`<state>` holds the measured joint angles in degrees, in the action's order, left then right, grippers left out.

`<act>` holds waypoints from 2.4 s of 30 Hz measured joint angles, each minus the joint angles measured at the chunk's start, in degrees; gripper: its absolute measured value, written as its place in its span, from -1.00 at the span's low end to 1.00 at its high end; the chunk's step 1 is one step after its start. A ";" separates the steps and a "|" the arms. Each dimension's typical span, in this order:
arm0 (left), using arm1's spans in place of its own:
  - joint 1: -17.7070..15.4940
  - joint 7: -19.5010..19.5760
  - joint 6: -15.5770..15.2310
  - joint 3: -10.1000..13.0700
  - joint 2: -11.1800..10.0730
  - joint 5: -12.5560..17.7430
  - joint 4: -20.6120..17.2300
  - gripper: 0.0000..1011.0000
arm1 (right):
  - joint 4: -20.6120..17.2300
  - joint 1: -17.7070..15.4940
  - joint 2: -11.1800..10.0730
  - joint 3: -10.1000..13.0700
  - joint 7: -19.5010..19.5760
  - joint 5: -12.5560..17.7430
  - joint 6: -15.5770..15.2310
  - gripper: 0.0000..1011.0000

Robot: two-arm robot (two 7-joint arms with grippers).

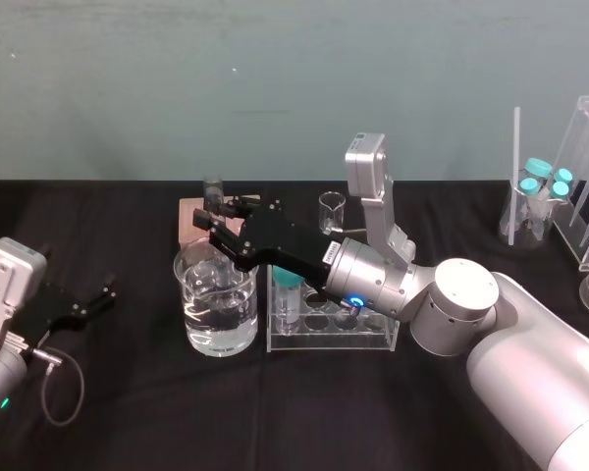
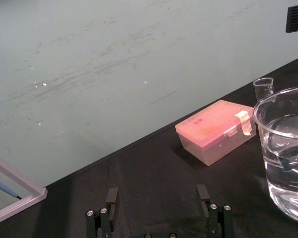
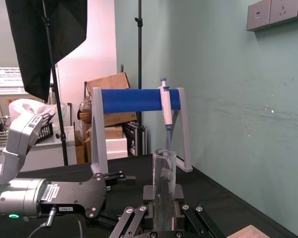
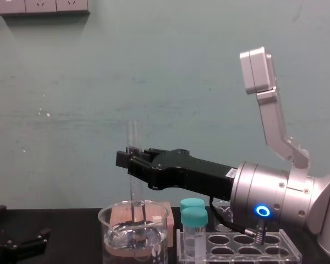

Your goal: Hold the test tube with one hand and immerse one end into the beaker, then return it to the test tube rack.

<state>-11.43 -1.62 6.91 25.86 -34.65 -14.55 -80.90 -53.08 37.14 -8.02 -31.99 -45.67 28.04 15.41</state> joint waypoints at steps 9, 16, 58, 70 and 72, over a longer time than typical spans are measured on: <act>0.00 0.00 0.00 0.00 0.00 0.00 0.00 0.98 | -0.19 0.00 -0.06 0.00 0.04 0.04 -0.14 -0.55; 0.00 0.00 0.00 0.00 0.00 0.00 0.00 0.98 | -0.19 -0.02 -0.06 0.00 0.09 0.06 -0.13 -0.55; 0.00 0.00 0.00 0.00 0.00 0.00 0.00 0.98 | -0.36 -0.14 0.09 -0.03 0.37 -0.01 -0.20 -0.55; 0.00 0.00 0.00 0.00 0.00 0.00 0.00 0.98 | -0.64 -0.29 -0.02 -0.09 0.28 0.18 -0.33 -0.55; 0.00 0.00 0.00 0.00 0.00 0.00 0.00 0.98 | -0.65 -0.29 -0.03 -0.11 0.25 0.21 -0.34 -0.55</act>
<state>-11.43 -1.62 6.91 25.86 -34.64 -14.55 -80.90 -53.72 36.85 -8.05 -32.10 -45.42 28.25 15.07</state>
